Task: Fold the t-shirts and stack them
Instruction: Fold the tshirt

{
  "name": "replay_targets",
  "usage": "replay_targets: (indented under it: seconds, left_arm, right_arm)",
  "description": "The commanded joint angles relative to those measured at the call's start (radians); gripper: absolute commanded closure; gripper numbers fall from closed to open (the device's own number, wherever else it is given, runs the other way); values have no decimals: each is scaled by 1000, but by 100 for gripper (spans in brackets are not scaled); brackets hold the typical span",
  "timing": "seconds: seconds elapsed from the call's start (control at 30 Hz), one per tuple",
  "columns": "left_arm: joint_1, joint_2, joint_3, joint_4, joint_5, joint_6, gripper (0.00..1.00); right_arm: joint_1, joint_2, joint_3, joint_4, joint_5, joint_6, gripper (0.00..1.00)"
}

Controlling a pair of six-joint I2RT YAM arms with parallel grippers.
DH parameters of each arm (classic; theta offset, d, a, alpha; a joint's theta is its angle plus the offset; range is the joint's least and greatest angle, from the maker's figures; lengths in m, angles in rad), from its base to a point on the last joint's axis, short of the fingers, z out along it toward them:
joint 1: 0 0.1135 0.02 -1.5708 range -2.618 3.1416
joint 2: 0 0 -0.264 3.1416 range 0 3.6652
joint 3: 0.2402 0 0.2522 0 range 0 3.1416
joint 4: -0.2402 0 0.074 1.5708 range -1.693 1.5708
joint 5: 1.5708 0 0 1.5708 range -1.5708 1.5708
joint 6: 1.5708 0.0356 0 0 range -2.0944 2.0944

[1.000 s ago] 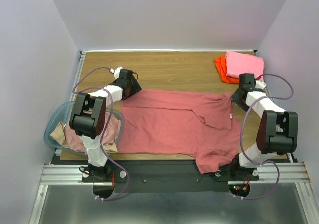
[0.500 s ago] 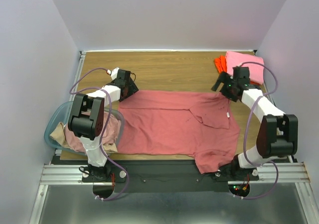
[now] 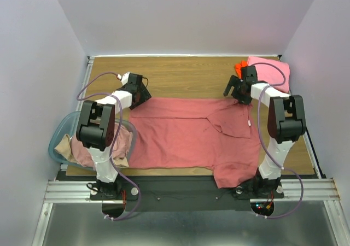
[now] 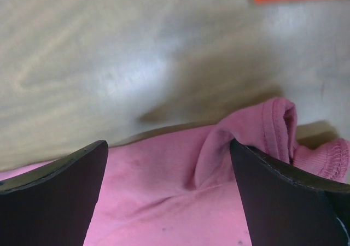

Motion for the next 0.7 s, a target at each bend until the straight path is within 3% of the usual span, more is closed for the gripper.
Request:
replay_targets:
  seconds: [0.0,0.43,0.67]
  left_arm:
    - [38,75,99,-15,30,40,21]
    - [53,324,494,-70,66,108,21]
    - [63,393,634,-159,92,116,21]
  right_arm:
    - [-5,105,103,19,84,-34,0]
    - [-25,398,542,19,110,-117,0]
    - [-27,429,625,14,97,-146,0]
